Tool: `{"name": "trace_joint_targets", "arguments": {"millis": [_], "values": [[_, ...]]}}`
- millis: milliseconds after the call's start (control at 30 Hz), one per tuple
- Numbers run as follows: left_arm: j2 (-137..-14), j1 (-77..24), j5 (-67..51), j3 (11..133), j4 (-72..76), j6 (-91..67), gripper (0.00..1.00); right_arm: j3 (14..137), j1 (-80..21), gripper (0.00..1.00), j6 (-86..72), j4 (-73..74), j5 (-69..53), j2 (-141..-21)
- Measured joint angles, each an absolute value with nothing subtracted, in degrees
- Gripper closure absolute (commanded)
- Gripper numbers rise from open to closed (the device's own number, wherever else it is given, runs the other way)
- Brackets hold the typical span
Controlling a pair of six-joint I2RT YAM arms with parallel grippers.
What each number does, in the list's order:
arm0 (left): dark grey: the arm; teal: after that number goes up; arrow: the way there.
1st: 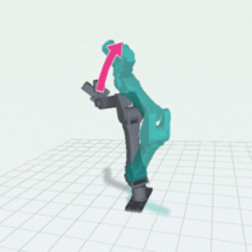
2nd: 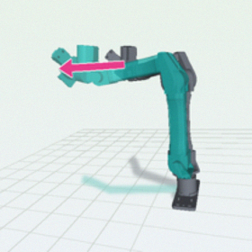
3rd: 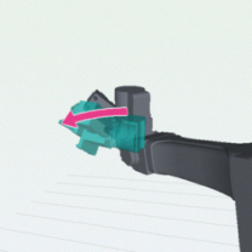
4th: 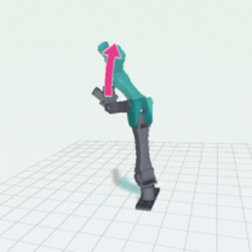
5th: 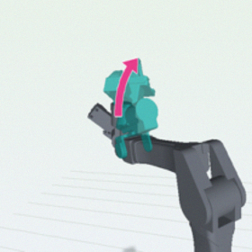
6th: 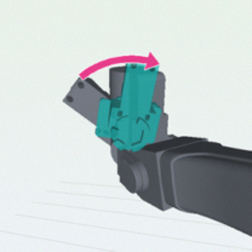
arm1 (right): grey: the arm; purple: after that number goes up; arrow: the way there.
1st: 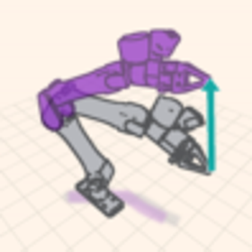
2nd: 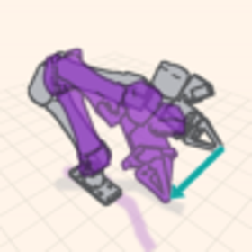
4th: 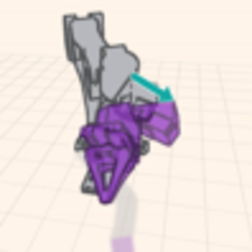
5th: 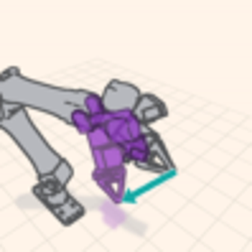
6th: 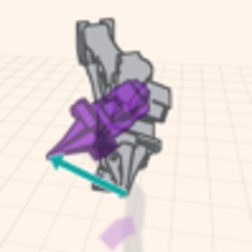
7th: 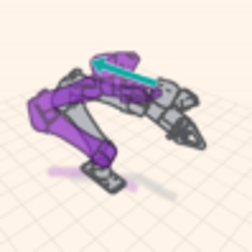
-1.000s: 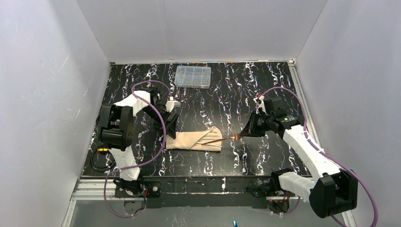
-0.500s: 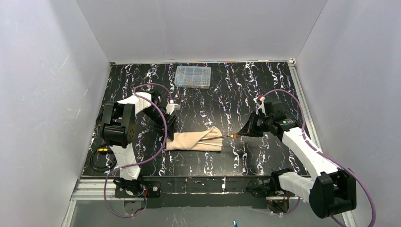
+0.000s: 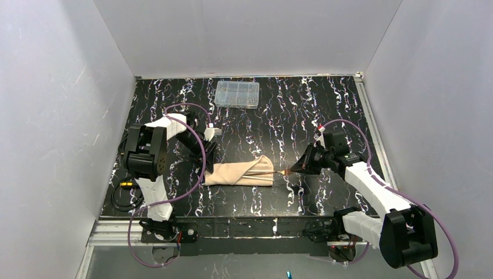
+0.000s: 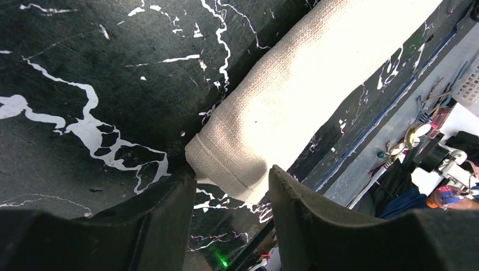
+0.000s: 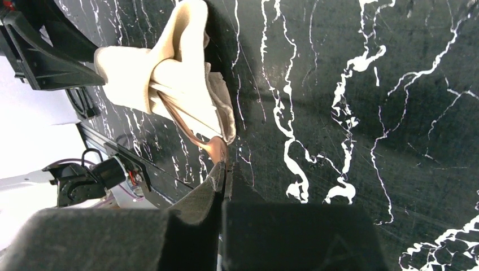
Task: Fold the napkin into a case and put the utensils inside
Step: Insert the fork into the folded napkin.
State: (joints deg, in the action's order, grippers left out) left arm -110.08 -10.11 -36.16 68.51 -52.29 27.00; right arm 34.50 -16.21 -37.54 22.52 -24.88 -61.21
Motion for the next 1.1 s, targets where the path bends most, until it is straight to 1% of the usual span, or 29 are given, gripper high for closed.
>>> {"name": "trace_joint_targets", "arguments": {"millis": [233,400,567,800,1100], "values": [[-110.17,-10.09,-36.25,68.51,-52.31,26.96,0.52,31.68,-17.08,0.99,-42.17,17.50,-23.88,-60.07],[-110.19,-10.09,-36.34,68.51,-52.38,26.98,0.53,30.20,-21.71,0.99,-45.69,12.19,-21.08,-60.49],[-110.19,-10.09,-36.36,68.51,-52.40,27.00,0.53,30.09,-26.30,0.99,-48.29,8.29,-18.41,-62.89],[-110.19,-10.09,-36.36,68.51,-52.45,27.16,0.53,28.16,-29.41,0.99,-51.37,1.76,-16.08,-64.82],[-110.19,-10.09,-36.38,68.51,-52.49,27.46,0.53,28.21,-34.37,0.99,-54.06,-6.20,-14.11,-71.83]]}}
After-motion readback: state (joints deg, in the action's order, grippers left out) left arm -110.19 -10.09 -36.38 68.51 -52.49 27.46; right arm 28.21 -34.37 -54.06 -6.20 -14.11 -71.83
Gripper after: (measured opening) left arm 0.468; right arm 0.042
